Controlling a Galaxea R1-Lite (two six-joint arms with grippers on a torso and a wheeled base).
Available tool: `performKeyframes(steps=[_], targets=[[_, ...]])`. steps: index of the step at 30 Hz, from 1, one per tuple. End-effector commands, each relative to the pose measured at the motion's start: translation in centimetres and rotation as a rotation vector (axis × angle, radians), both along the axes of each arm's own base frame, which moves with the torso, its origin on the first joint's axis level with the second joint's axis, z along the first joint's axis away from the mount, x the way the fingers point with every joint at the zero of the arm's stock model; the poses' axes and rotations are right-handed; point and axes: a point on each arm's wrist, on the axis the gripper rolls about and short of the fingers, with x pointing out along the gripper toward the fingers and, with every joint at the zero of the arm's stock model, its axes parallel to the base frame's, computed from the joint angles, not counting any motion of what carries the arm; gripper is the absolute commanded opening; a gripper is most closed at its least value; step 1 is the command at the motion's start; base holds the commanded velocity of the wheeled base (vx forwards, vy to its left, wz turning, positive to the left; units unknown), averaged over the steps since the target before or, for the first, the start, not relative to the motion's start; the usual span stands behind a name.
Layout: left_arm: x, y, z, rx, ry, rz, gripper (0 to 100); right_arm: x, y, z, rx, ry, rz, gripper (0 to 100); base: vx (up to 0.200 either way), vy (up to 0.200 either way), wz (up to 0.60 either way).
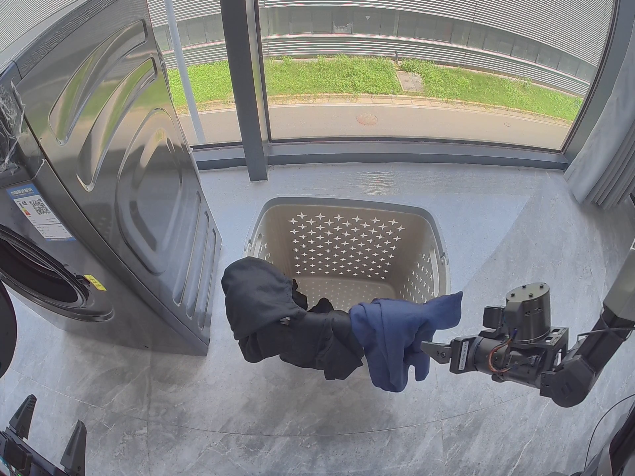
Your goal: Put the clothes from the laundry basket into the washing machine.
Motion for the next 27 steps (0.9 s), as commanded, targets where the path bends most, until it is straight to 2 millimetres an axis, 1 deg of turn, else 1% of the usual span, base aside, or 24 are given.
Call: performKeyframes(steps=[1,8,9,11,13,25,27], targets=[[0.0,0.0,-0.5,0.0,0.0,-0.001,100,1.3,1.4,-1.5,-0.015,0.025,-0.006,100,0.0,0.0,0.0],[0.0,0.0,-0.5,0.0,0.0,-0.001,100,3.0,2.5,-2.6,-0.009,0.029,-0.019,100,0.0,0.0,0.0],[0.0,0.0,-0.5,0.0,0.0,-0.001,100,3.1,2.5,-2.7,-0.009,0.029,-0.019,100,0.0,0.0,0.0],[0.0,0.0,-0.5,-0.002,0.0,-0.001,100,3.9,2.7,-2.8,0.0,0.02,-0.028,100,0.0,0.0,0.0],[0.0,0.0,-0.5,-0.002,0.0,-0.001,100,4.4,2.9,-2.9,0.005,0.012,-0.029,100,0.0,0.0,0.0],[0.0,0.0,-0.5,-0.002,0.002,-0.001,100,6.1,3.7,-4.3,0.018,-0.019,-0.03,100,0.0,0.0,0.0],[0.0,0.0,-0.5,-0.002,0.002,-0.001,100,6.4,3.8,-4.2,0.026,-0.034,-0.032,100,0.0,0.0,0.0]])
